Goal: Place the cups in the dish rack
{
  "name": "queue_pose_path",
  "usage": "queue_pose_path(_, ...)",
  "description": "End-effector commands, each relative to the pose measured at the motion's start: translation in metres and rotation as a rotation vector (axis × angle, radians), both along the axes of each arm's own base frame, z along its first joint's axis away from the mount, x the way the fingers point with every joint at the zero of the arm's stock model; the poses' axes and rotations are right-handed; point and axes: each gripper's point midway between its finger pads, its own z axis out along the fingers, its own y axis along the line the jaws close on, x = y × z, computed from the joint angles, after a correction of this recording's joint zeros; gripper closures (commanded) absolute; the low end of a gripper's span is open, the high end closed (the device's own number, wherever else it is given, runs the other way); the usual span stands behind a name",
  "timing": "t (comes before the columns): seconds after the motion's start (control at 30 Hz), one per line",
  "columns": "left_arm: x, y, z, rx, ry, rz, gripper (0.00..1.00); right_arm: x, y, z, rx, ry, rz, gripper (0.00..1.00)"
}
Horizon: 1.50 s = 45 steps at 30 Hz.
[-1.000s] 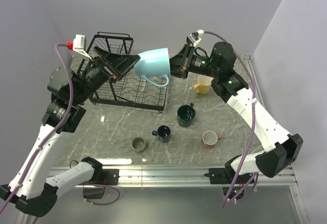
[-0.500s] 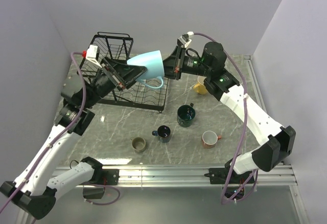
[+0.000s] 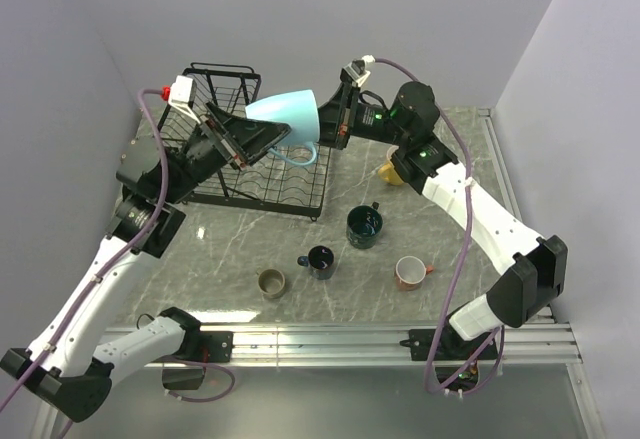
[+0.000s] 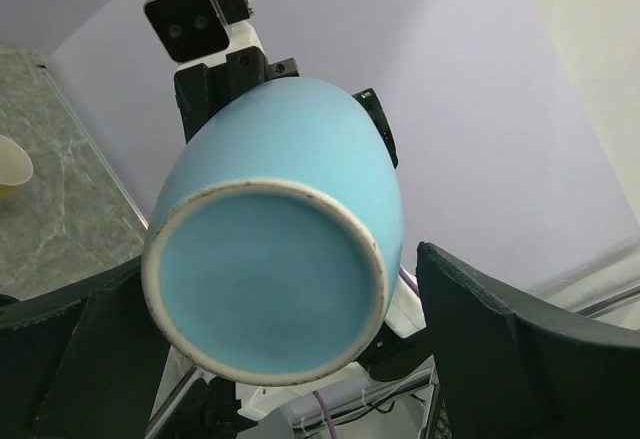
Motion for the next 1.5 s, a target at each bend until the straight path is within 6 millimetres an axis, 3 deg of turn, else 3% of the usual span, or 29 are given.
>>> queue_pose_path(0.0, -0.012, 0.012, 0.042, -0.019, -0.146, 0.043, 0.01, -0.023, -0.01, 0.03, 0.082, -0.097, 0.042, 1.0)
queue_pose_path(0.3, 0.004, 0.032, 0.031, 0.046, -0.106, 0.159, 0.01, -0.018, -0.021, 0.033, 0.08, -0.118, 0.029, 1.0)
queue_pose_path(0.73, 0.008, 0.022, 0.024, 0.024, -0.09, 0.096, 0.01, -0.005, -0.017, 0.036, 0.107, -0.104, 0.029, 1.0)
queue_pose_path(0.83, 0.009, 0.021, 0.026, 0.006, -0.091, 0.094, 0.07, -0.004, -0.016, 0.034, 0.087, -0.114, 0.028, 1.0)
queue_pose_path(0.93, 0.012, 0.021, 0.026, 0.008, -0.086, 0.097, 0.15, -0.004, -0.016, 0.029, 0.077, -0.108, 0.022, 1.0)
queue_pose_path(1.03, 0.013, 0.02, 0.028, 0.002, -0.091, 0.097, 0.31, -0.005, -0.016, 0.024, 0.082, -0.099, 0.02, 1.0)
queue_pose_path(1.07, 0.013, 0.019, 0.028, -0.001, -0.099, 0.091, 0.5, -0.005, -0.016, 0.021, 0.084, -0.095, 0.021, 1.0)
queue_pose_path(1.13, 0.014, 0.016, 0.026, 0.003, -0.088, 0.071, 0.66, -0.004, -0.018, 0.023, 0.09, -0.103, 0.006, 1.0)
queue_pose_path(1.17, 0.014, 0.015, 0.027, 0.005, -0.088, 0.066, 0.79, -0.004, -0.018, 0.024, 0.089, -0.105, 0.0, 1.0)
queue_pose_path(1.23, 0.016, 0.014, 0.024, 0.018, -0.08, 0.07, 0.89, -0.003, -0.018, 0.021, 0.071, -0.108, -0.003, 0.99)
queue_pose_path(1.27, 0.015, 0.016, 0.029, 0.018, -0.089, 0.078, 1.0, -0.004, -0.018, 0.024, 0.066, -0.113, -0.005, 0.84)
queue_pose_path(1.33, 0.02, 0.018, 0.026, 0.056, -0.079, 0.109, 1.0, -0.001, -0.018, 0.019, 0.04, -0.111, -0.012, 0.61)
queue_pose_path(1.37, 0.018, 0.021, 0.034, 0.075, -0.109, 0.125, 1.0, -0.001, -0.02, 0.02, 0.035, -0.114, -0.018, 0.49)
queue_pose_path(1.43, 0.025, 0.022, 0.028, 0.126, -0.078, 0.142, 1.0, 0.001, -0.024, 0.016, 0.013, -0.113, -0.034, 0.41)
queue_pose_path(1.47, 0.022, 0.023, 0.035, 0.133, -0.095, 0.145, 1.0, 0.003, -0.026, 0.014, 0.004, -0.11, -0.049, 0.36)
